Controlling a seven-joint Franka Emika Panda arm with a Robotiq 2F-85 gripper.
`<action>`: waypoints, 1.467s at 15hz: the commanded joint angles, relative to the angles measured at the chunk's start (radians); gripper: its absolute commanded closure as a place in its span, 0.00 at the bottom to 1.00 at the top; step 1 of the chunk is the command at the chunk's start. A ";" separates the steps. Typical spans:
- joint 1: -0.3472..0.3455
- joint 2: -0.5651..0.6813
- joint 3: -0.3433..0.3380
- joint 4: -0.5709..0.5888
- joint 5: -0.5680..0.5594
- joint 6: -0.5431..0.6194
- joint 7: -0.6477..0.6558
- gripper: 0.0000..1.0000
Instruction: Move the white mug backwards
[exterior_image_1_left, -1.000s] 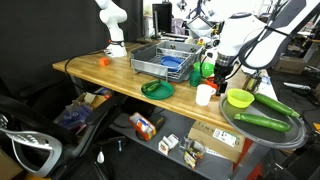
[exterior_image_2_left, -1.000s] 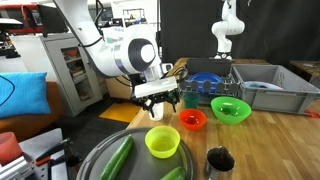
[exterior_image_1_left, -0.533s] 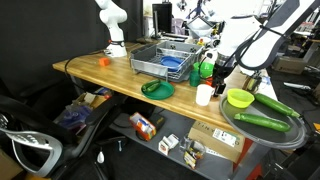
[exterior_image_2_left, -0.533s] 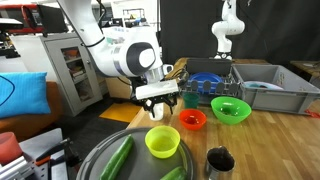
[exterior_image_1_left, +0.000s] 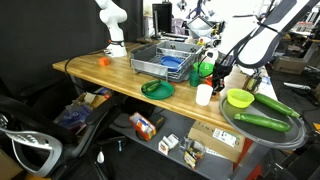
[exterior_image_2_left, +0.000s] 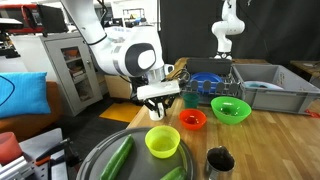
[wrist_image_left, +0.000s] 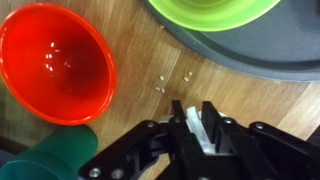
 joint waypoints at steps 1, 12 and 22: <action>-0.042 0.010 0.038 0.001 0.052 0.009 -0.066 0.99; -0.001 -0.104 -0.028 -0.040 0.051 -0.011 -0.022 0.98; 0.084 -0.274 -0.296 -0.030 -0.199 -0.136 0.514 0.98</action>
